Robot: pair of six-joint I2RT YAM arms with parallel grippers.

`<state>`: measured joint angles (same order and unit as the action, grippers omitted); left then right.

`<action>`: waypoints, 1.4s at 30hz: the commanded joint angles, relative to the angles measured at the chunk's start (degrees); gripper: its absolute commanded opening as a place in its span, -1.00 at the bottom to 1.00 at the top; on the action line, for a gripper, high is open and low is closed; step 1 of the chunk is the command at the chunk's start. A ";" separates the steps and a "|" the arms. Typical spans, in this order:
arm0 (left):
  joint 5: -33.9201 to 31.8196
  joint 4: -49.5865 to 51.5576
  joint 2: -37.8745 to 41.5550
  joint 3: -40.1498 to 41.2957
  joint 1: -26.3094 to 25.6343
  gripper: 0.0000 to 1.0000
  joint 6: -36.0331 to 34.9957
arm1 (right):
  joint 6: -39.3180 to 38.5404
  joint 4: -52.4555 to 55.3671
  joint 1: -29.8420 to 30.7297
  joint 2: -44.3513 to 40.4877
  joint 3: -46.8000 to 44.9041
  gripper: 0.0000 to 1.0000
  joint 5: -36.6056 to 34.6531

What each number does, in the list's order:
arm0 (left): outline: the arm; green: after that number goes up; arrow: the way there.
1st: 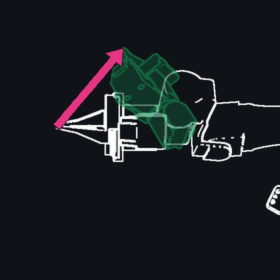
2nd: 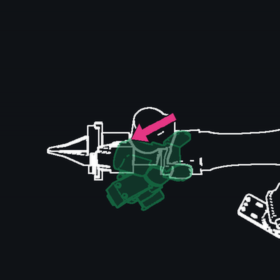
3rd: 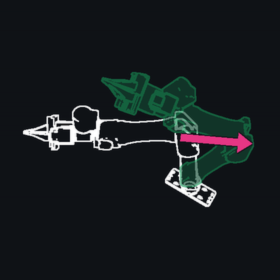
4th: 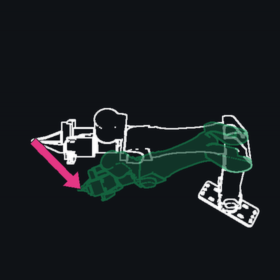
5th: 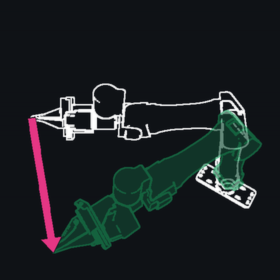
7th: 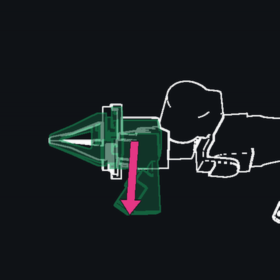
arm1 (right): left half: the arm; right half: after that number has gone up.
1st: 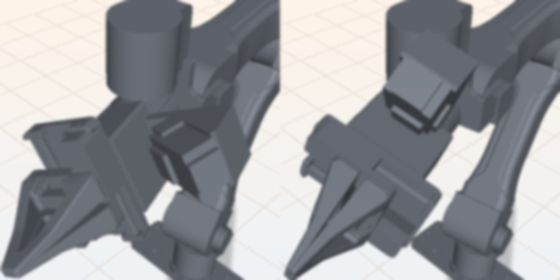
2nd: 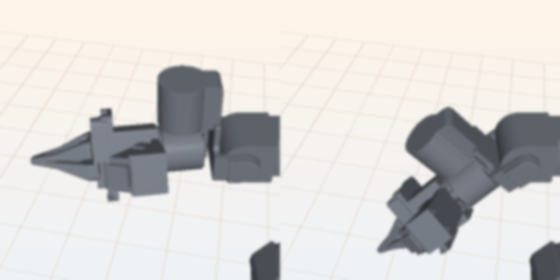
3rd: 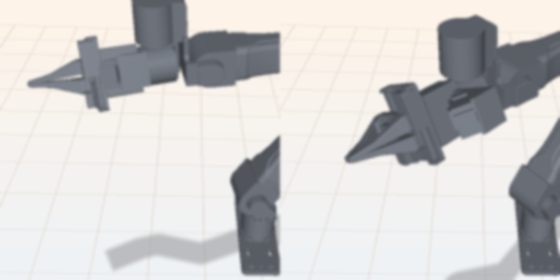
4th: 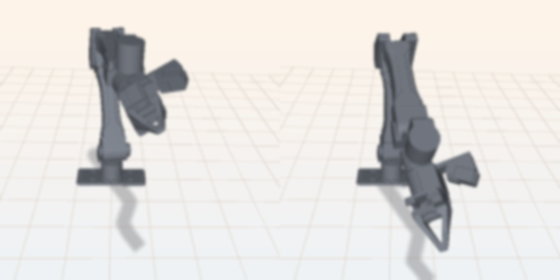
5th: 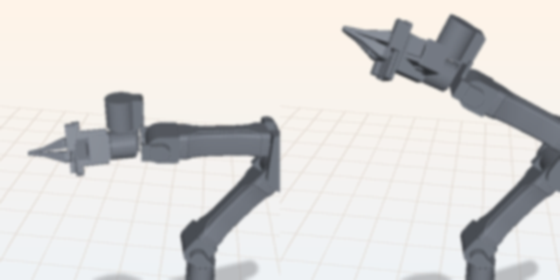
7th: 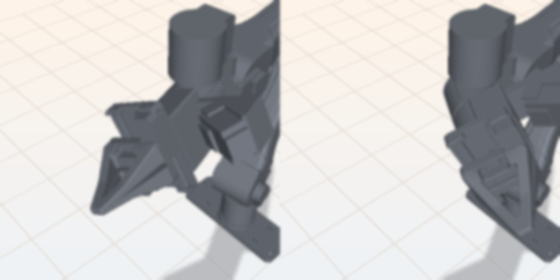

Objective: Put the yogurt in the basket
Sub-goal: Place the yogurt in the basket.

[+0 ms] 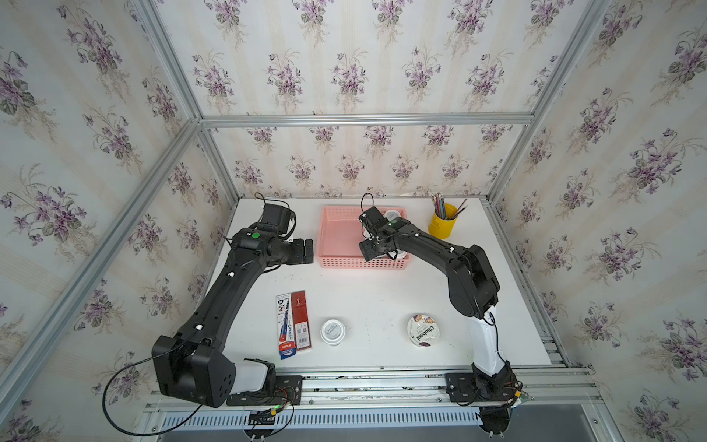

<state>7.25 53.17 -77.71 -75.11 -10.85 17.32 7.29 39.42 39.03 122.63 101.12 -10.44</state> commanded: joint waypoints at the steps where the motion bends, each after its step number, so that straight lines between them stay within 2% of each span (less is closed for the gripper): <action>1: -0.83 0.49 0.02 -0.47 0.10 0.98 -0.53 | -0.35 0.22 0.00 -0.02 0.04 0.62 0.02; 18: -0.74 0.44 0.50 -0.39 0.06 0.98 -0.53 | -0.52 1.54 0.00 -2.37 2.15 0.71 0.96; 26: -0.49 0.14 1.07 0.38 -0.60 0.98 -0.39 | 0.06 0.90 0.55 -6.69 1.74 0.70 1.39; 30: -4.58 1.67 1.70 0.31 -4.92 0.98 0.20 | 0.46 -1.49 1.60 -11.87 -2.33 0.70 0.82; 34: -7.39 3.86 3.71 2.02 -9.53 0.98 2.13 | 1.64 -6.29 2.71 -19.81 -11.93 0.69 0.36; 42: -11.37 11.76 8.07 7.69 -25.01 0.98 10.85 | 5.19 -16.12 6.33 -34.50 -34.34 0.68 0.52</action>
<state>-1.50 59.66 -70.48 -68.49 -32.58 23.16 10.31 27.90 44.05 90.45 70.59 -9.78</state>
